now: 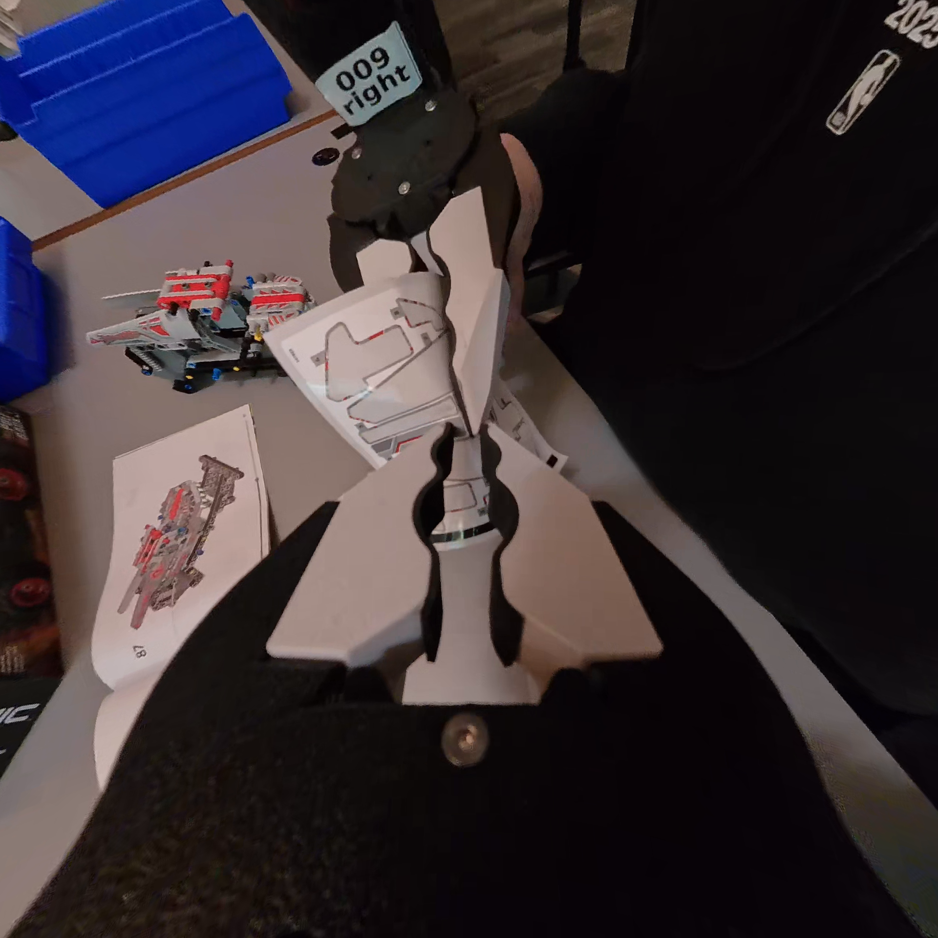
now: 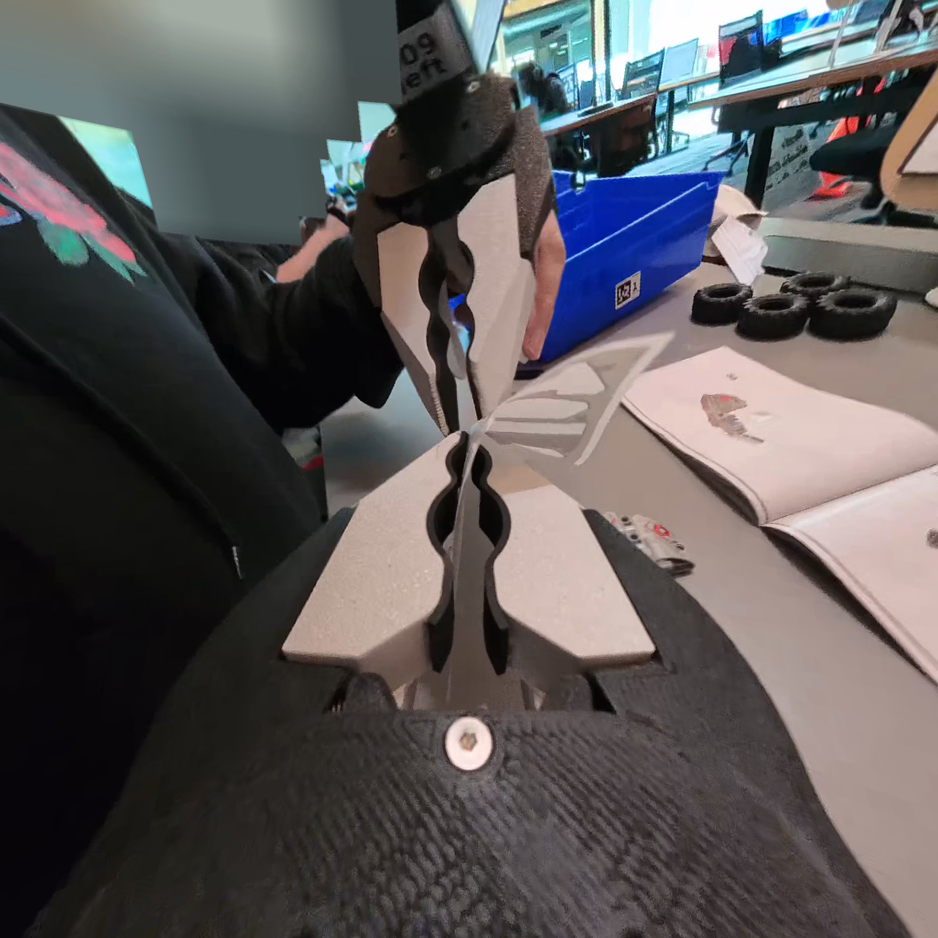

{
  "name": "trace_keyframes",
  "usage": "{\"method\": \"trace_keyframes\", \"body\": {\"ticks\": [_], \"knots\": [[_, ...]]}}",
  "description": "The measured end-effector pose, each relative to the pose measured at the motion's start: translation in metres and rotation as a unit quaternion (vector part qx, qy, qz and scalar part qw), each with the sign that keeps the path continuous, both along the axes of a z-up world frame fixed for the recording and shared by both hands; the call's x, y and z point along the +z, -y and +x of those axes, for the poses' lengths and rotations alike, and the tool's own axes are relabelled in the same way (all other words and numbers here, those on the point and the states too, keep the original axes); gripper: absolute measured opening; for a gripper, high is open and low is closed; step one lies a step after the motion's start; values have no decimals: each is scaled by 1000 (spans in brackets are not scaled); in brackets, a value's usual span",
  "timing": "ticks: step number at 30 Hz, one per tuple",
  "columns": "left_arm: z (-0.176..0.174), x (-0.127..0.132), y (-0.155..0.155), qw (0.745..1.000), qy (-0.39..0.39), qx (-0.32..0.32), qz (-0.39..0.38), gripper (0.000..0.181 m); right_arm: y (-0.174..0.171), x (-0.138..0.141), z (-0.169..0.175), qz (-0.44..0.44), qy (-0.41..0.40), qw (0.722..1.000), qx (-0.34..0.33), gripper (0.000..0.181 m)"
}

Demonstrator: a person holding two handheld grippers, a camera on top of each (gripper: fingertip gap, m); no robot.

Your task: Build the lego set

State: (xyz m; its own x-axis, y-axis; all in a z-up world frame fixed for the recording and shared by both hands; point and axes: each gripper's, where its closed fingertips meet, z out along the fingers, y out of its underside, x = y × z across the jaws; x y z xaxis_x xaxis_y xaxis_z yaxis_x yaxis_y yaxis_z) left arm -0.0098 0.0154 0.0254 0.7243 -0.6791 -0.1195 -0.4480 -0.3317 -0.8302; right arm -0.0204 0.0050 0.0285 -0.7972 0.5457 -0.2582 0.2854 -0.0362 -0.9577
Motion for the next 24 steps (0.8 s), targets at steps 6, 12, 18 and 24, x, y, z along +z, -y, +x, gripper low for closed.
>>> {"method": "trace_keyframes", "body": {"ticks": [6,12,18,24], "knots": [[9,-4,7,998,38,-41,-18,7,6,-5,9,-6,7,1000,26,0],[13,7,9,991,115,-64,-16,6,8,7,14,-50,-3,998,45,0],[13,6,6,992,114,-56,-21,7,7,6,15,-41,-8,998,41,0],[10,-4,6,984,157,-53,-59,7,6,-4,11,34,-20,999,21,0]]}}
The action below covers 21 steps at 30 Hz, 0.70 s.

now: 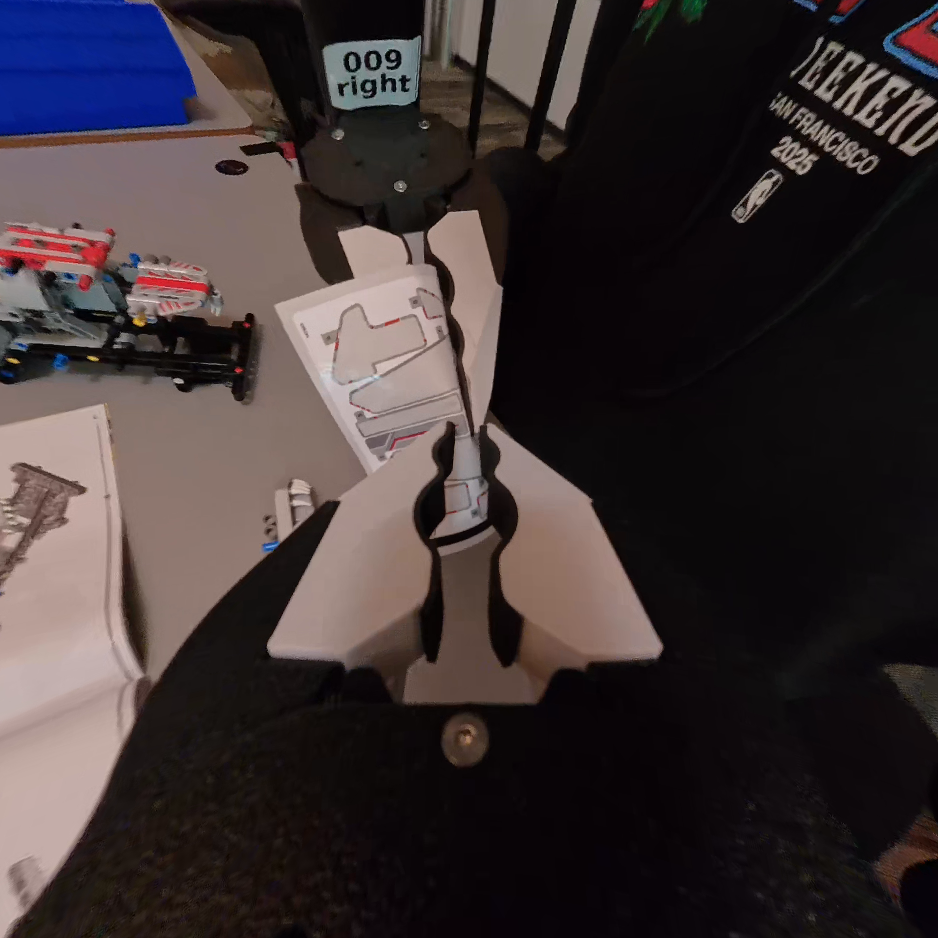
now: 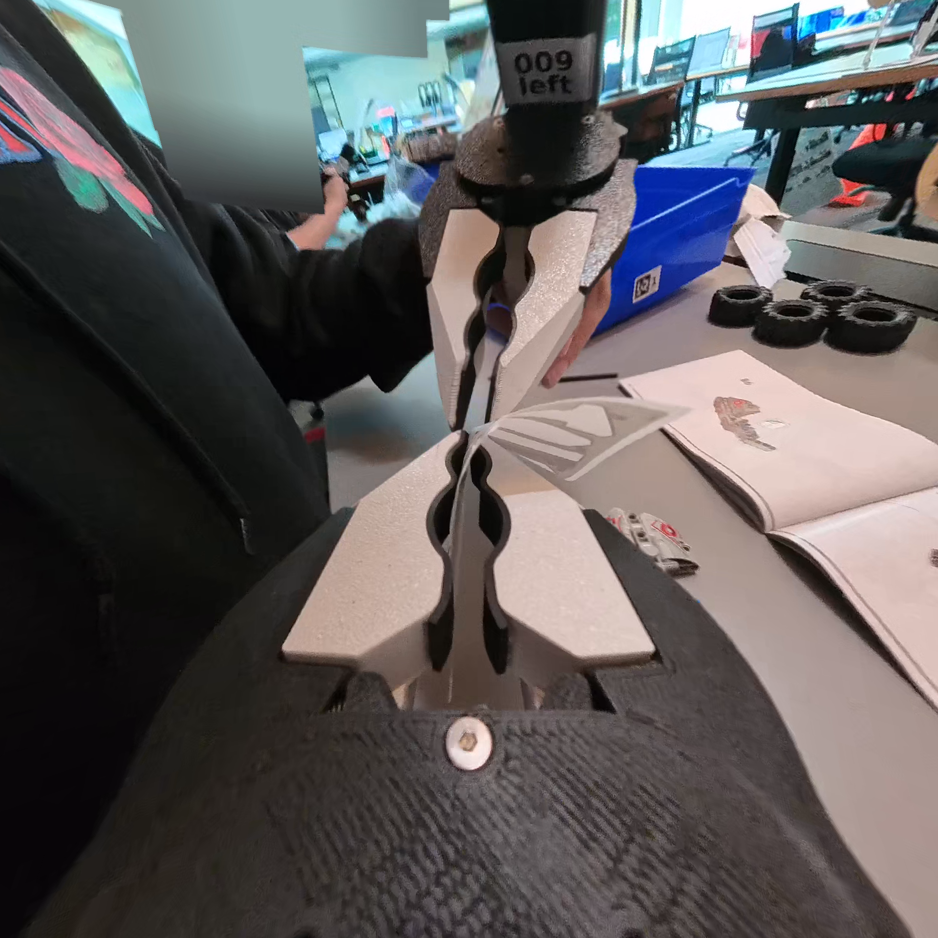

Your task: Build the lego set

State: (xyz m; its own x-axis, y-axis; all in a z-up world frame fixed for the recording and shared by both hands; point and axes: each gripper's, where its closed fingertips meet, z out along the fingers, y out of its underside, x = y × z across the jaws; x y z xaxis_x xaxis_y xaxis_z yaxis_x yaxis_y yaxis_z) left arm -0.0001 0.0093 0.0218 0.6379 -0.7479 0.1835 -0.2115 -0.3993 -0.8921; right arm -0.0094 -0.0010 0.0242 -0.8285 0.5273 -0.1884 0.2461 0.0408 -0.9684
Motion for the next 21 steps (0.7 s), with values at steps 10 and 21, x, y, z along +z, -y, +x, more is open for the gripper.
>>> {"method": "trace_keyframes", "body": {"ticks": [10,21], "knots": [[-7,2,-6,996,-65,50,37,1,-2,0,-3,-13,24,999,-22,0],[-6,8,-6,992,-87,55,77,0,-2,8,-5,-130,77,988,-31,2]]}}
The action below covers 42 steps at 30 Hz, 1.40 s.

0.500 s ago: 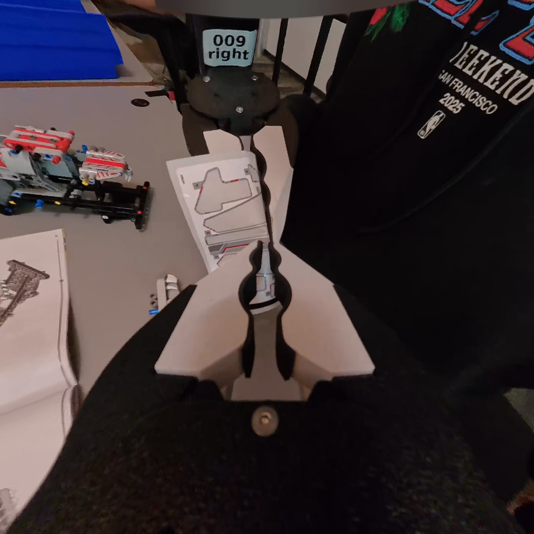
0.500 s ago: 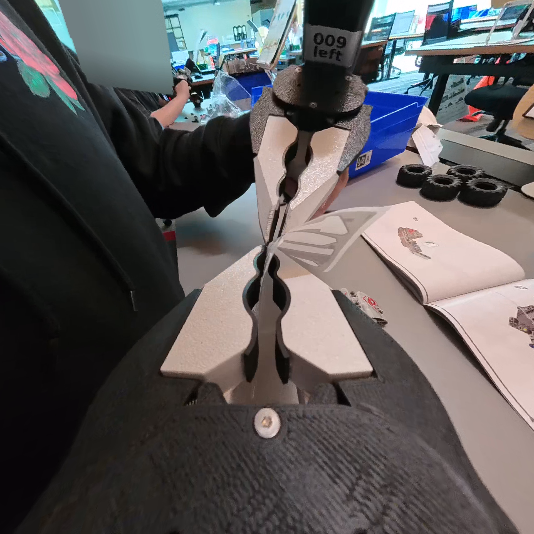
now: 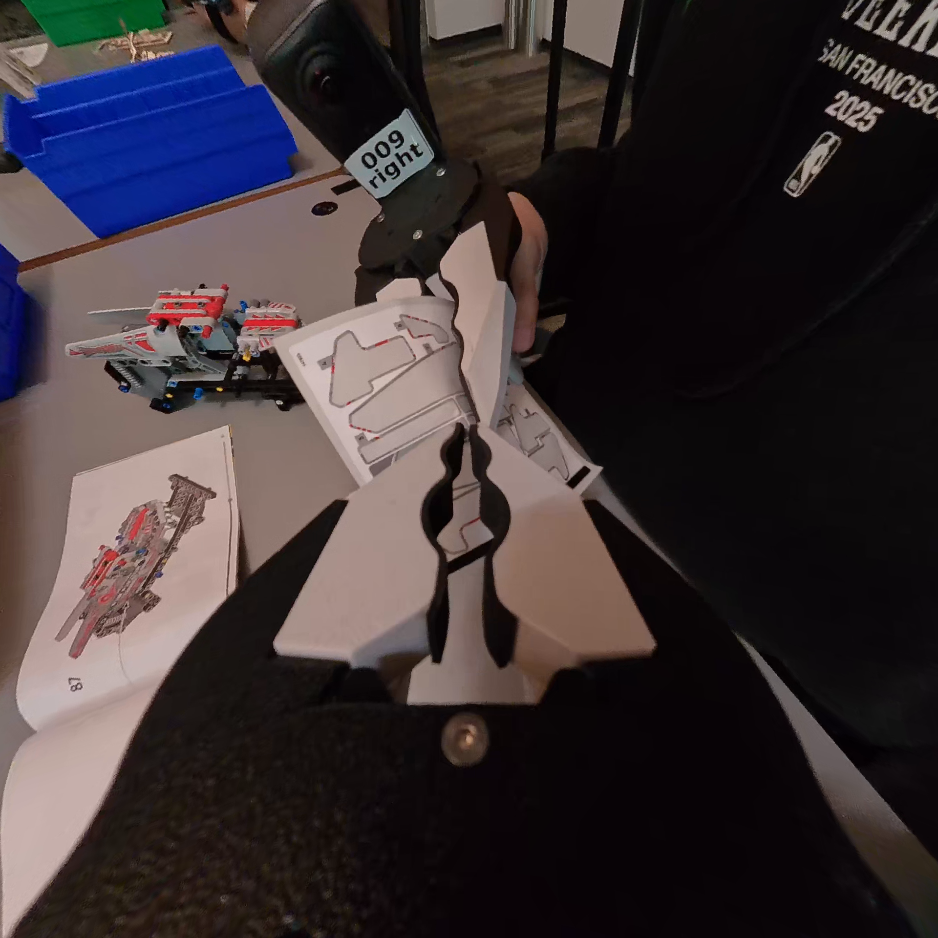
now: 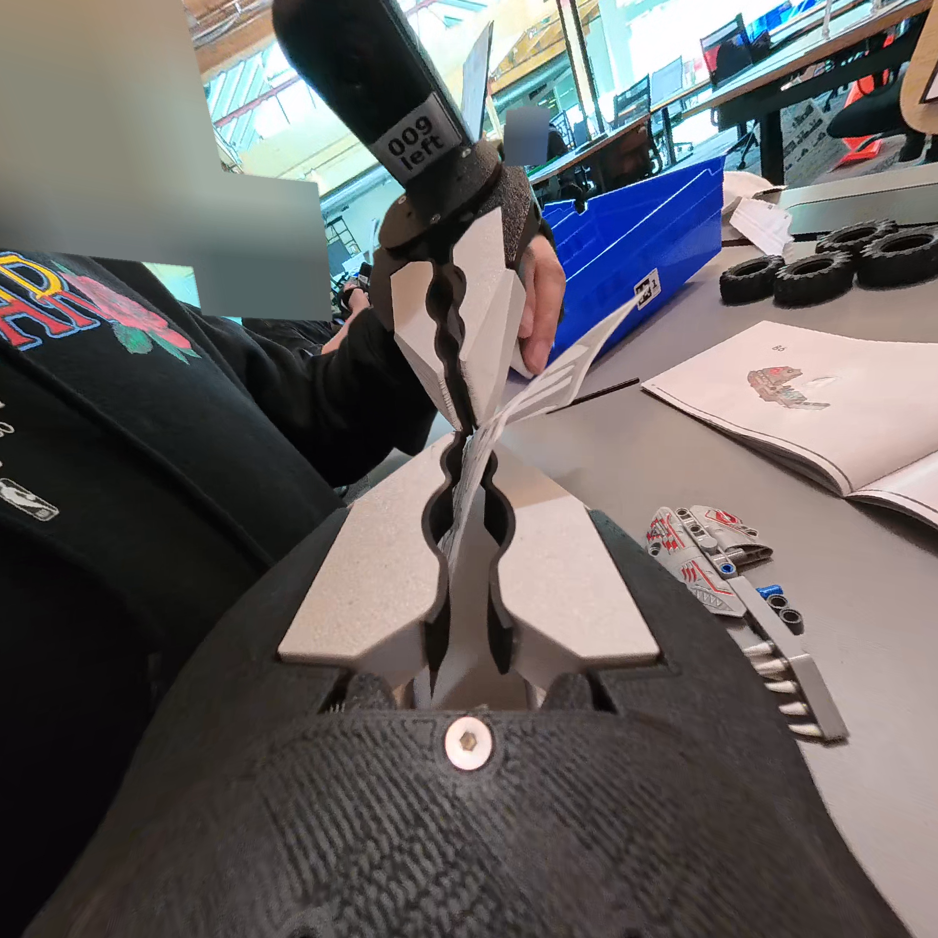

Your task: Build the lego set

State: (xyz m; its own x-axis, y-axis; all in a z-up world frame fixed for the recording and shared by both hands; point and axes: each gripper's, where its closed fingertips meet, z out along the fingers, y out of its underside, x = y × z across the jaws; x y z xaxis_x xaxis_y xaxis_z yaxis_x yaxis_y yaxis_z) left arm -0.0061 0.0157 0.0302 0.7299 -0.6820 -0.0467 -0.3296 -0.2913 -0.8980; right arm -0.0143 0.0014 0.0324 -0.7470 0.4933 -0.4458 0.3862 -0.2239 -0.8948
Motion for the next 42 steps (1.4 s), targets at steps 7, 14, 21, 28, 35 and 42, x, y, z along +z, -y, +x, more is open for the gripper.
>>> {"method": "trace_keyframes", "body": {"ticks": [7,14,21,28,35,42], "knots": [[-4,-10,-1,998,-55,13,-7,7,-1,-3,0,6,17,1000,-9,6],[-12,-14,-7,993,-105,48,-2,1,-2,-3,-2,-10,41,999,-14,24],[-24,-20,-10,992,-98,83,-20,0,-7,0,-4,-15,41,999,-24,33],[-29,-32,-11,990,-86,108,-28,0,-20,-10,-13,-19,59,997,-56,0],[-25,-6,-16,980,-139,135,55,14,-30,-8,-19,-85,83,990,-77,0],[-13,-12,-16,988,-123,96,23,11,-21,11,-14,-133,54,989,-46,0]]}}
